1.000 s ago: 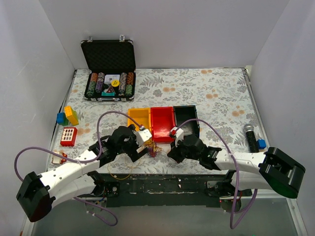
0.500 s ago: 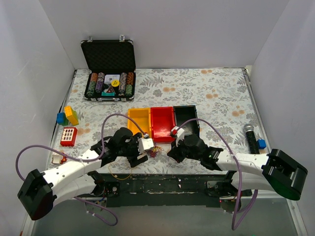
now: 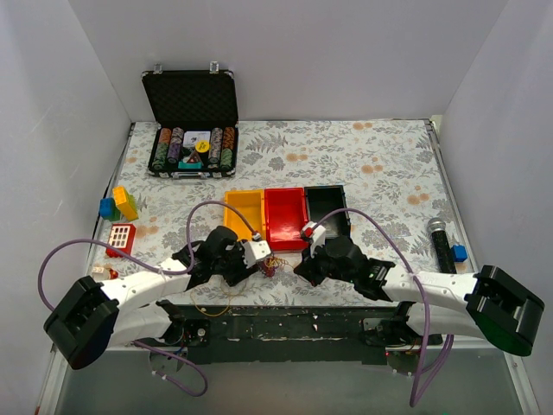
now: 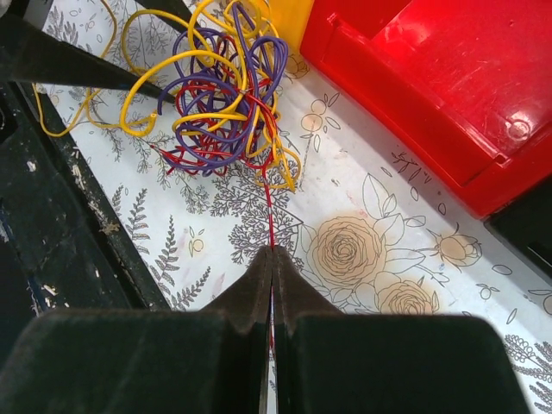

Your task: Untangle the cables

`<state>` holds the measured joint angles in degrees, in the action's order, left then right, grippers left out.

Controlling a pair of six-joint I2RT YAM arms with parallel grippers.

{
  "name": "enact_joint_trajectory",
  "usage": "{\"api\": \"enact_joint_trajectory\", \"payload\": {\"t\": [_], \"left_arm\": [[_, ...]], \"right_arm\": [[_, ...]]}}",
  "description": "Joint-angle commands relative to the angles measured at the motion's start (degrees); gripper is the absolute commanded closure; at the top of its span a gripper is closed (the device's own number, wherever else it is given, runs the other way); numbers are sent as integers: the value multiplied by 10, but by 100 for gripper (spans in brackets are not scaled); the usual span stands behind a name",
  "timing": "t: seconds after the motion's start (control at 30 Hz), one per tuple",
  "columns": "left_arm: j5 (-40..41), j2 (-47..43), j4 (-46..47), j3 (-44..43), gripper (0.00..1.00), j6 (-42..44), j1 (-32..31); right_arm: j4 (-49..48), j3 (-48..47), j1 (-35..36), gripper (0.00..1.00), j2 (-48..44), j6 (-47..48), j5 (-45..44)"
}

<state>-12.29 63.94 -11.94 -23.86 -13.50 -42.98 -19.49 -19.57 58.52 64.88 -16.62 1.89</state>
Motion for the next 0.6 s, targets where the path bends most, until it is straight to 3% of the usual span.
{"api": "enact_joint_trajectory", "payload": {"t": [0.0, 0.27, 0.57], "left_arm": [[-2, -15, 25, 15, 62, -3, 4], [-16, -1, 35, 7, 99, -17, 4], [26, -73, -10, 0, 100, -14, 10]], "right_arm": [[-5, 9, 2, 99, -18, -7, -3], [1, 13, 2, 99, -25, -14, -9], [16, 19, 2, 99, -41, -16, -15]]}}
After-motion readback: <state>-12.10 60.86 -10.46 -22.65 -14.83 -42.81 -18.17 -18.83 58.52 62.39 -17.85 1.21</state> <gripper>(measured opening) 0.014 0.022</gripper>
